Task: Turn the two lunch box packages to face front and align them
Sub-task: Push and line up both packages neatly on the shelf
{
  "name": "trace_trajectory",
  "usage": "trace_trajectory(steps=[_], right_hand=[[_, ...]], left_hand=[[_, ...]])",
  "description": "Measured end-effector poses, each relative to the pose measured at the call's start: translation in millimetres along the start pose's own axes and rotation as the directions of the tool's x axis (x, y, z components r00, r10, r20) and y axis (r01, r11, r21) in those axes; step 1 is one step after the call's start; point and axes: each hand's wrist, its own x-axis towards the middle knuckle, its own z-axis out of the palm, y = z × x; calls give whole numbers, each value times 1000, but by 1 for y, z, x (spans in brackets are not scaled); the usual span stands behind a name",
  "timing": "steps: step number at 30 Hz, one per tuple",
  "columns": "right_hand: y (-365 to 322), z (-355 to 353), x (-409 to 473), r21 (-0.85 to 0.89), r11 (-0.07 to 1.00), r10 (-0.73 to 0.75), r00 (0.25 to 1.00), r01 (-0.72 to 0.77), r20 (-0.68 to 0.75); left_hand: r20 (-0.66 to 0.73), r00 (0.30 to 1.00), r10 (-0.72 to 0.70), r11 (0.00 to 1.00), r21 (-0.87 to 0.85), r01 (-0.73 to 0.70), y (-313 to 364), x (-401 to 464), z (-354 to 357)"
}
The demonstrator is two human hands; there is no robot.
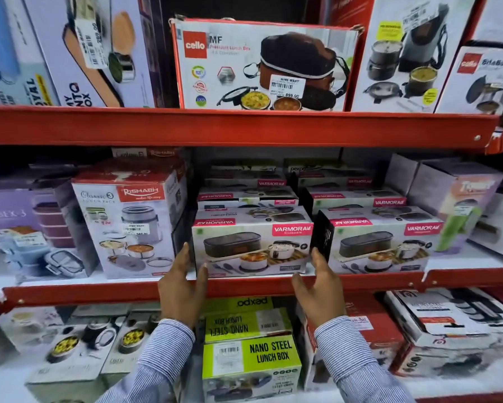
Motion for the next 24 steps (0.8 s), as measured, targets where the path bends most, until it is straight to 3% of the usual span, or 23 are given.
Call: trace_trajectory(steps=[24], right_hand=[[4,-9,-4,22,1000,-20,999,20,43]], left_hand=[[-2,1000,-30,999,28,30,-3,-3,-6]])
